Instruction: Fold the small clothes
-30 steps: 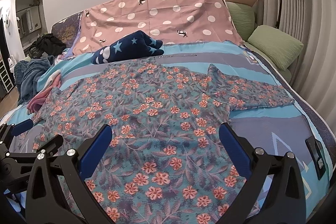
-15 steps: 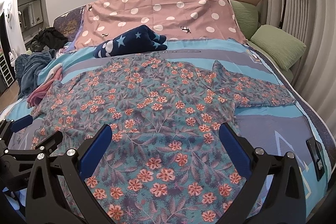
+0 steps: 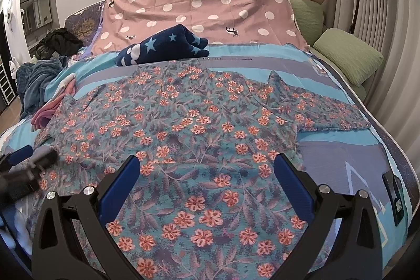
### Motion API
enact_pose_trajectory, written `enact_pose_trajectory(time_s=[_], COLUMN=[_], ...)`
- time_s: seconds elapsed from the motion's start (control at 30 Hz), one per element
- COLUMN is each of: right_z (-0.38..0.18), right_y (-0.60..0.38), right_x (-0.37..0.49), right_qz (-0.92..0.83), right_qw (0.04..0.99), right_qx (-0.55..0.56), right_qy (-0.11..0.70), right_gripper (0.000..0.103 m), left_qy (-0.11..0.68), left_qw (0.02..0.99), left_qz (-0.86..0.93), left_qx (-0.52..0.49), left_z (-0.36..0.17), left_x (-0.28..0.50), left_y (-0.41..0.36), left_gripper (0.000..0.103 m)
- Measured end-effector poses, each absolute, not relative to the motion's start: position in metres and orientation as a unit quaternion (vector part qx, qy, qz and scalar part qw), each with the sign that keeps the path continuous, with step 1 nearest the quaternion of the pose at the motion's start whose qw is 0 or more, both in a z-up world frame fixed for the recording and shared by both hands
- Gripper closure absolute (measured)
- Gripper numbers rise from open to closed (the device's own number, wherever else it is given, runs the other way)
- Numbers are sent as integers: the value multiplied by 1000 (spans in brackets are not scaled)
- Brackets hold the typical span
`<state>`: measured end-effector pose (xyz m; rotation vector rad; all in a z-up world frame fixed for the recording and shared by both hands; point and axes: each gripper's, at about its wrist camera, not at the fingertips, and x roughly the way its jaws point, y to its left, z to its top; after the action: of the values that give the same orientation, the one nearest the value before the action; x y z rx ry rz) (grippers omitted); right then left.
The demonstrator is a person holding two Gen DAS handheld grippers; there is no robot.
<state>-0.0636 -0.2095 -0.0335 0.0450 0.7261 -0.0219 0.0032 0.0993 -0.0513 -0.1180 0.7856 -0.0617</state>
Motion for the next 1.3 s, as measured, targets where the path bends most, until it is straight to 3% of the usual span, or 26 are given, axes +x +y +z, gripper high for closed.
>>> enact_pose_trajectory(time_s=[0.07, 0.2, 0.3, 0.47, 0.7, 0.77, 0.8, 0.83, 0.9, 1.0, 1.13, 1.3], right_z=[-35, -38, -42, -48, -46, -47, -47, -48, -48, -48, -49, -49], right_y=[-209, -206, -206, -206, -207, -209, -211, -213, -217, -221, -222, -219], right_x=[-61, -59, -57, -52, -51, -50, -50, -50, -49, -47, -41, -39], right_qz=[-10, -9, -11, -16, -22, -26, -29, -31, -36, -42, -37, -22], right_qw=[933, 932, 929, 926, 927, 927, 926, 926, 926, 926, 926, 928], right_qx=[22, 16, 13, 17, 14, 14, 16, 17, 17, 16, 24, 32], right_qy=[358, 362, 368, 378, 374, 374, 375, 376, 377, 374, 374, 371], right_gripper=[1, 1, 1, 1, 1, 1, 1, 1, 1, 1, 1, 1], left_qy=[407, 440, 449, 421, 382, 356, 346, 345, 338, 330, 323, 328], left_qw=[907, 872, 838, 772, 705, 718, 724, 726, 736, 803, 880, 918], left_qz=[5, 83, 137, 223, 263, 270, 263, 251, 236, 201, 80, -83], left_qx=[-106, -200, -279, -422, -536, -534, -535, -540, -537, -454, -339, -205], left_z=[-62, -87, -107, -151, -208, -211, -213, -214, -202, -150, -74, -21], left_x=[11, 15, 10, -4, 0, 5, 9, 15, 21, 37, 60, 78], left_y=[137, 227, 294, 403, 464, 475, 479, 481, 476, 442, 353, 212], left_gripper=[24, 48, 54, 51, 49, 63, 92, 99, 100, 100, 100, 100])
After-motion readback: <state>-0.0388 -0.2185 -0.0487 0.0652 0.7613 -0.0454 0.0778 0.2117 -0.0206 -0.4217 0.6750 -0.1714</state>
